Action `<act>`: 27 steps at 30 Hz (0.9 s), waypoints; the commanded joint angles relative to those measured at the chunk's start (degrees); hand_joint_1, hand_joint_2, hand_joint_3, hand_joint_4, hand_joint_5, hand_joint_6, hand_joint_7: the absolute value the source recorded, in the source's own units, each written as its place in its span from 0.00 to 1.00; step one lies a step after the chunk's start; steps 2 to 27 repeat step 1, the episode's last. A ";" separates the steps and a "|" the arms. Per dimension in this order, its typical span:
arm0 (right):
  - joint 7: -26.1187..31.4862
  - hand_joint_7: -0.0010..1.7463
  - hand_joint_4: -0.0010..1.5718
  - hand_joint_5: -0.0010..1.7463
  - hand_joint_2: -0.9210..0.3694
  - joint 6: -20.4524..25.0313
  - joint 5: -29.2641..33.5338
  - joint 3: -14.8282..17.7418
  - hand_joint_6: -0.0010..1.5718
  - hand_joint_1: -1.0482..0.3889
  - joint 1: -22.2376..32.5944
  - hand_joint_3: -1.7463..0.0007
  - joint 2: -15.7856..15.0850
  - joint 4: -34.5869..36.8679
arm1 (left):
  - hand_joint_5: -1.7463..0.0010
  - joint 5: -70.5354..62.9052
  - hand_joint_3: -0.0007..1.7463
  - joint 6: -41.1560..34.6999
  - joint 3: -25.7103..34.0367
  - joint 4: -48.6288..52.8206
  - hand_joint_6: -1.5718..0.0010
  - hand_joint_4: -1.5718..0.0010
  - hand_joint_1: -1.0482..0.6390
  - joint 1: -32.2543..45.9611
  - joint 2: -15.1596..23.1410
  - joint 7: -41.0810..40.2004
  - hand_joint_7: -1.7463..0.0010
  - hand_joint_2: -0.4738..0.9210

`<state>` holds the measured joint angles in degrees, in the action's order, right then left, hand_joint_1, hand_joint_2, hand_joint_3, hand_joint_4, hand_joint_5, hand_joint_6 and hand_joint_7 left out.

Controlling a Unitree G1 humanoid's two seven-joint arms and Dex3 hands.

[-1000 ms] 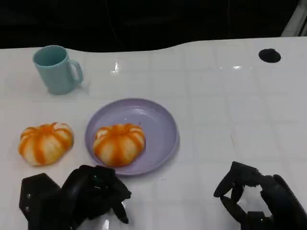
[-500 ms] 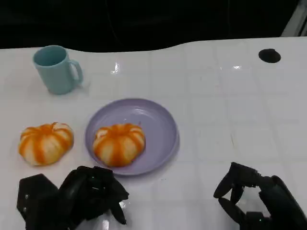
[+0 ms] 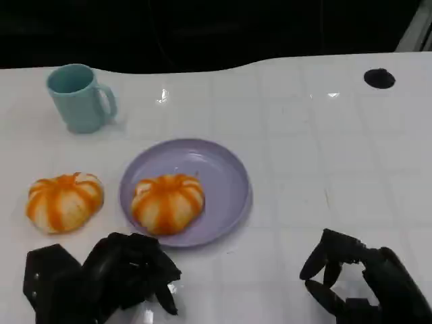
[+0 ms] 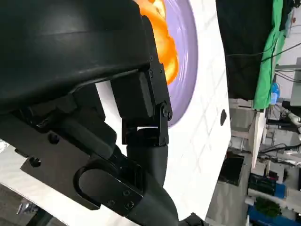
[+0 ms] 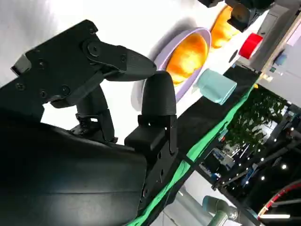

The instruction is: Grasp the bread from the table and place it into the plate.

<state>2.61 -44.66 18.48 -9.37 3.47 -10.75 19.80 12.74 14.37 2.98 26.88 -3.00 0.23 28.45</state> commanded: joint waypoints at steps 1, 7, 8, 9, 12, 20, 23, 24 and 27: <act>0.71 0.84 0.42 1.00 0.27 -0.09 -0.30 0.57 0.37 0.48 -0.46 0.51 -0.14 0.86 | 0.52 0.58 0.00 0.29 0.61 0.72 0.00 0.00 0.00 -0.28 1.05 0.52 0.69 0.90; 0.71 0.84 0.42 1.00 0.27 -0.09 -0.30 0.57 0.37 0.48 -0.46 0.51 -0.14 0.86 | 0.52 0.58 0.00 0.29 0.61 0.72 0.00 0.00 0.00 -0.28 1.05 0.52 0.69 0.90; 0.71 0.84 0.42 1.00 0.27 -0.09 -0.30 0.57 0.37 0.48 -0.46 0.51 -0.14 0.86 | 0.52 0.58 0.00 0.29 0.61 0.72 0.00 0.00 0.00 -0.28 1.05 0.52 0.69 0.90; 0.71 0.84 0.42 1.00 0.27 -0.09 -0.30 0.57 0.37 0.48 -0.46 0.51 -0.14 0.86 | 0.52 0.58 0.00 0.29 0.61 0.72 0.00 0.00 0.00 -0.28 1.05 0.52 0.69 0.90; 0.71 0.84 0.42 1.00 0.27 -0.09 -0.30 0.57 0.37 0.48 -0.46 0.51 -0.14 0.86 | 0.52 0.58 0.00 0.29 0.61 0.72 0.00 0.00 0.00 -0.28 1.05 0.52 0.69 0.90; 0.71 0.84 0.42 1.00 0.27 -0.09 -0.30 0.57 0.37 0.48 -0.46 0.51 -0.14 0.86 | 0.52 0.58 0.00 0.29 0.61 0.72 0.00 0.00 0.00 -0.28 1.05 0.52 0.69 0.90; 0.71 0.84 0.42 1.00 0.27 -0.09 -0.30 0.57 0.37 0.48 -0.46 0.51 -0.14 0.86 | 0.52 0.58 0.00 0.29 0.61 0.72 0.00 0.00 0.00 -0.28 1.05 0.52 0.69 0.90; 0.71 0.84 0.42 1.00 0.27 -0.09 -0.30 0.57 0.37 0.48 -0.46 0.51 -0.14 0.86 | 0.52 0.58 0.00 0.29 0.61 0.72 0.00 0.00 0.00 -0.28 1.05 0.52 0.69 0.90; 0.71 0.84 0.42 1.00 0.27 -0.09 -0.30 0.57 0.37 0.48 -0.46 0.51 -0.14 0.86 | 0.52 0.58 0.00 0.29 0.61 0.72 0.00 0.00 0.00 -0.28 1.05 0.52 0.69 0.90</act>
